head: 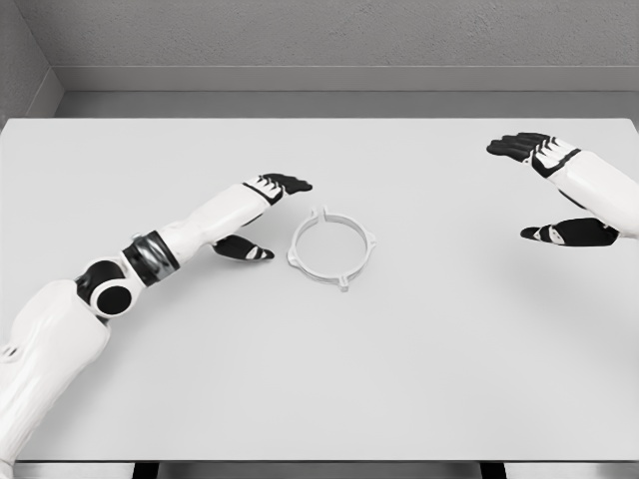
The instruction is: Assemble PVC drainage pipe clamps
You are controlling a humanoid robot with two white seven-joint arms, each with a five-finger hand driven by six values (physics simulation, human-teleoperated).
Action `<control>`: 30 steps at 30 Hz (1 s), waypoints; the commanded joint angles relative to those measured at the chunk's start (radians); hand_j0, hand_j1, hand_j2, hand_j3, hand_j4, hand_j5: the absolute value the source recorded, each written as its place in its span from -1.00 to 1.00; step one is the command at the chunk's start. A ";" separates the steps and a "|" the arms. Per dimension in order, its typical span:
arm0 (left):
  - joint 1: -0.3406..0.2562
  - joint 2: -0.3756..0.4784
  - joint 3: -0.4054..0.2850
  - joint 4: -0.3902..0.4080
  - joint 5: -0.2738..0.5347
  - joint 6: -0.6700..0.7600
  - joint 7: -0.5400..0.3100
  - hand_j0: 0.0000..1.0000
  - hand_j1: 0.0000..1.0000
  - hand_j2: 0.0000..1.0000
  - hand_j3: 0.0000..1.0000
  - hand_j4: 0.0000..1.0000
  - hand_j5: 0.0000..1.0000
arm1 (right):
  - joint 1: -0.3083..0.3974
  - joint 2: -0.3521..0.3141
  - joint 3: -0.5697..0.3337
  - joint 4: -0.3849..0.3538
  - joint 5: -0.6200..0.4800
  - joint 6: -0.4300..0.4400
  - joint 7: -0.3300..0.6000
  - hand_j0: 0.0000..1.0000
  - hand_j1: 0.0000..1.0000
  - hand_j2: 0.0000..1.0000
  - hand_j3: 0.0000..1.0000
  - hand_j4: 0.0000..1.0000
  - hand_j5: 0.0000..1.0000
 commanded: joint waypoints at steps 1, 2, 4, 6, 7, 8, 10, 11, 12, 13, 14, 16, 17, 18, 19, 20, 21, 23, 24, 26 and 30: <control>0.000 -0.001 -0.006 0.000 0.006 0.000 0.001 1.00 1.00 1.00 1.00 1.00 1.00 | 0.000 0.000 0.000 0.000 -0.008 0.003 -0.001 1.00 1.00 1.00 1.00 1.00 1.00; 0.000 -0.001 -0.006 0.001 0.006 0.000 0.001 1.00 1.00 1.00 1.00 1.00 1.00 | 0.000 0.000 0.002 0.000 -0.008 0.003 -0.001 1.00 1.00 1.00 1.00 1.00 1.00; -0.002 -0.014 -0.006 0.006 -0.003 0.000 0.001 1.00 1.00 1.00 1.00 1.00 1.00 | 0.000 0.000 0.000 0.000 -0.008 0.003 -0.001 1.00 1.00 1.00 1.00 1.00 1.00; -0.002 -0.018 -0.006 0.009 -0.009 0.000 0.001 1.00 1.00 1.00 1.00 1.00 1.00 | 0.000 0.000 0.002 0.000 -0.008 0.003 -0.001 1.00 1.00 1.00 1.00 1.00 1.00; -0.002 -0.018 -0.006 0.009 -0.009 0.000 0.001 1.00 1.00 1.00 1.00 1.00 1.00 | 0.000 0.000 0.002 0.000 -0.008 0.003 -0.001 1.00 1.00 1.00 1.00 1.00 1.00; -0.003 -0.018 -0.006 0.009 -0.009 0.000 0.001 1.00 1.00 1.00 1.00 1.00 1.00 | 0.000 0.000 0.002 0.000 -0.008 0.003 -0.001 1.00 1.00 1.00 1.00 1.00 1.00; -0.002 -0.030 -0.006 0.009 -0.017 0.000 0.001 1.00 1.00 1.00 1.00 1.00 1.00 | 0.000 0.000 0.002 0.000 -0.008 0.003 -0.001 1.00 1.00 1.00 1.00 1.00 1.00; -0.002 -0.034 -0.006 0.009 -0.017 0.000 0.001 1.00 1.00 1.00 1.00 1.00 1.00 | 0.000 0.000 0.002 0.000 -0.008 0.003 -0.001 1.00 1.00 1.00 1.00 1.00 1.00; -0.002 -0.034 -0.006 0.009 -0.017 0.000 0.001 1.00 1.00 1.00 1.00 1.00 1.00 | 0.000 0.000 0.002 0.000 -0.008 0.003 -0.001 1.00 1.00 1.00 1.00 1.00 1.00; -0.002 -0.034 -0.006 0.009 -0.017 0.000 0.001 1.00 1.00 1.00 1.00 1.00 1.00 | 0.000 0.000 0.002 0.000 -0.008 0.003 -0.001 1.00 1.00 1.00 1.00 1.00 1.00; -0.002 -0.034 -0.006 0.009 -0.017 0.000 0.001 1.00 1.00 1.00 1.00 1.00 1.00 | 0.000 0.000 0.002 -0.002 -0.008 0.003 -0.001 1.00 1.00 1.00 1.00 1.00 1.00; -0.002 -0.038 -0.007 0.010 -0.017 0.000 0.001 1.00 1.00 1.00 1.00 1.00 1.00 | 0.000 0.000 0.002 0.000 -0.008 0.003 -0.001 1.00 1.00 1.00 1.00 1.00 1.00; -0.002 -0.041 -0.006 0.012 -0.017 0.000 0.001 1.00 1.00 1.00 1.00 1.00 1.00 | 0.000 0.000 0.002 -0.002 -0.008 0.003 -0.001 1.00 1.00 1.00 1.00 1.00 1.00; -0.003 -0.041 -0.006 0.012 -0.018 0.000 0.001 1.00 1.00 1.00 1.00 1.00 1.00 | 0.000 0.000 0.002 -0.002 -0.008 0.003 -0.001 1.00 1.00 1.00 1.00 1.00 1.00; -0.003 -0.041 -0.006 0.010 -0.023 0.000 0.001 1.00 1.00 1.00 1.00 1.00 1.00 | 0.000 0.000 0.002 -0.002 -0.008 0.003 -0.001 1.00 1.00 1.00 1.00 1.00 1.00; -0.003 -0.043 -0.006 0.010 -0.023 0.000 0.001 1.00 1.00 1.00 1.00 1.00 1.00 | 0.000 0.000 0.002 -0.002 -0.008 0.003 -0.001 1.00 1.00 1.00 1.00 1.00 1.00; -0.002 -0.046 -0.006 0.010 -0.023 0.000 0.001 1.00 1.00 1.00 1.00 1.00 1.00 | 0.000 0.001 0.002 -0.002 -0.008 0.003 -0.001 1.00 1.00 1.00 1.00 1.00 1.00; -0.002 -0.047 -0.006 0.010 -0.023 0.000 0.001 1.00 1.00 1.00 1.00 1.00 1.00 | 0.000 0.001 0.002 0.000 -0.008 0.003 -0.001 1.00 1.00 1.00 1.00 1.00 1.00; -0.002 -0.047 -0.006 0.010 -0.023 0.000 0.001 1.00 1.00 1.00 1.00 1.00 1.00 | 0.000 0.001 0.002 0.000 -0.008 0.003 -0.001 1.00 1.00 1.00 1.00 1.00 1.00; -0.003 -0.047 -0.006 0.010 -0.023 0.000 0.001 1.00 1.00 1.00 1.00 1.00 1.00 | 0.000 0.001 0.002 -0.002 -0.008 0.003 -0.001 1.00 1.00 1.00 1.00 1.00 1.00; -0.003 -0.049 -0.006 0.010 -0.023 0.000 0.001 1.00 1.00 1.00 1.00 1.00 1.00 | 0.000 0.001 0.002 0.000 -0.008 0.003 -0.001 1.00 1.00 1.00 1.00 1.00 1.00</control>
